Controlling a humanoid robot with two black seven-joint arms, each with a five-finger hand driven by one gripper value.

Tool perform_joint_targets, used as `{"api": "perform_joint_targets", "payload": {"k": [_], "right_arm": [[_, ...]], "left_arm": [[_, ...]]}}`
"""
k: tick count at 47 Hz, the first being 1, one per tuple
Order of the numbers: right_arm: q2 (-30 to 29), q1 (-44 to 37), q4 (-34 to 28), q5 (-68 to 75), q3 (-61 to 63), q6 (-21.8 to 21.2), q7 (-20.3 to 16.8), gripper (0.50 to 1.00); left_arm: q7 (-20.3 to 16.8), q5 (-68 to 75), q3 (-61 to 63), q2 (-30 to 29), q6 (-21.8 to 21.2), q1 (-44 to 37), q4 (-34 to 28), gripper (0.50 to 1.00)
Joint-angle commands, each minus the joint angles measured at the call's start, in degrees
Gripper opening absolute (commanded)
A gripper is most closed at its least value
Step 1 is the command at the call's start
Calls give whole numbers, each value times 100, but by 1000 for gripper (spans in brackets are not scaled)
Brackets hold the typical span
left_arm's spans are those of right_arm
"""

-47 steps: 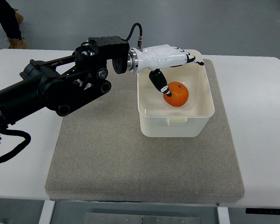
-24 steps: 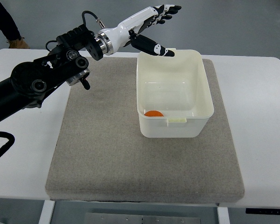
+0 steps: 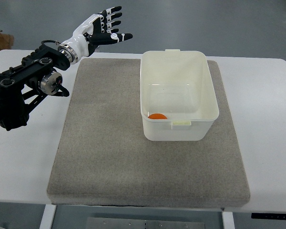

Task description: Put orange in box with left hand

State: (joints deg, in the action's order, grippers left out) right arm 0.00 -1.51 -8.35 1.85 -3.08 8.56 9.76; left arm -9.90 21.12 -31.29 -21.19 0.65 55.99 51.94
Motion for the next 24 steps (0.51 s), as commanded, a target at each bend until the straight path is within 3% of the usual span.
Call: {"api": "perform_joint_targets", "payload": {"k": [1, 10, 16, 24], "right_arm": [[0, 2, 0, 0, 0, -3, 0, 926], [0, 2, 0, 0, 0, 5, 0, 926], [0, 1, 0, 0, 0, 5, 0, 926], [0, 2, 0, 0, 0, 5, 0, 926]], "left_arm": [[41, -240, -123, -139, 399, -123, -61, 994], [155, -1136, -448, -193, 1551, -317, -825, 992], [506, -1795, -457, -193, 2280, -317, -1370, 994], [981, -2595, -457, -184, 2773, -316, -1801, 992]]}}
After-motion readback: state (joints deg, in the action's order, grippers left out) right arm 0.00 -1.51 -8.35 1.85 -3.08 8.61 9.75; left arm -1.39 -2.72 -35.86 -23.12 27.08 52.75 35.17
